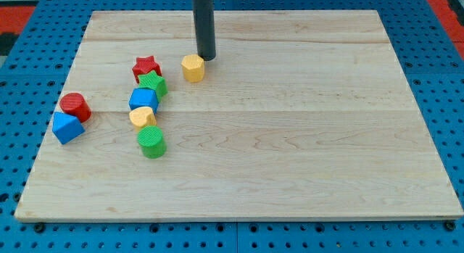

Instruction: Slide the red star into the green circle

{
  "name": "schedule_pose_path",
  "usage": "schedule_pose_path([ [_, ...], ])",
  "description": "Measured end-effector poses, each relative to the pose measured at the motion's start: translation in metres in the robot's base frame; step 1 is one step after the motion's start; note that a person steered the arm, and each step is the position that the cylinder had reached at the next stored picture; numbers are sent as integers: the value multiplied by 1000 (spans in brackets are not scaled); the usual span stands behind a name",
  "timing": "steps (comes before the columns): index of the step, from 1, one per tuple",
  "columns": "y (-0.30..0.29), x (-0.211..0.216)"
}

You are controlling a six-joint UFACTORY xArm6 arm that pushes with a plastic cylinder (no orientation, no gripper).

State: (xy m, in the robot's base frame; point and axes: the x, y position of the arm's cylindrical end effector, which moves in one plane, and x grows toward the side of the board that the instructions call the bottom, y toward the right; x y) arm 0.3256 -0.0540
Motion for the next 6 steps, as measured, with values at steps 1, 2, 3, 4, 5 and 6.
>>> schedule_pose_path([
  [1,-10,4],
  [2,-15,-6],
  [3,-41,-45],
  [4,-103,-40],
  [5,-175,-11],
  [6,-196,20],
])
